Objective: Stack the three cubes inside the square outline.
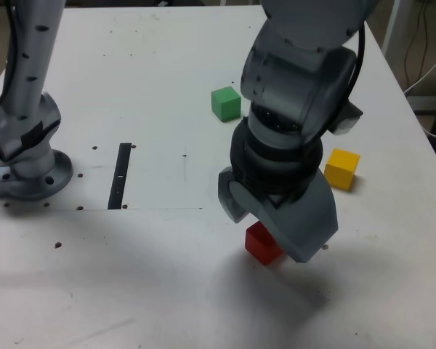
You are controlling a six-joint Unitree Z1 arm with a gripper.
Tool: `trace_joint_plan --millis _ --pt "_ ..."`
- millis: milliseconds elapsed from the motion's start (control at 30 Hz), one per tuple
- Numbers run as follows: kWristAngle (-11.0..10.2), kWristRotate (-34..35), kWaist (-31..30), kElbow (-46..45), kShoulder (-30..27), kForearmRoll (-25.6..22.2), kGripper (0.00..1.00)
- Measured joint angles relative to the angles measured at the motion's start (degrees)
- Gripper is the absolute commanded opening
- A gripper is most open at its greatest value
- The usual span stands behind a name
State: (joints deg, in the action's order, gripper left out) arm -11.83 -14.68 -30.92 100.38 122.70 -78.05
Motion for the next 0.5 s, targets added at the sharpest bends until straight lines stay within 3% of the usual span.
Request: trace_joint_plan --millis 500 --pt "1.1 -0.2 0.1 -2.7 1.5 3.4 0.99"
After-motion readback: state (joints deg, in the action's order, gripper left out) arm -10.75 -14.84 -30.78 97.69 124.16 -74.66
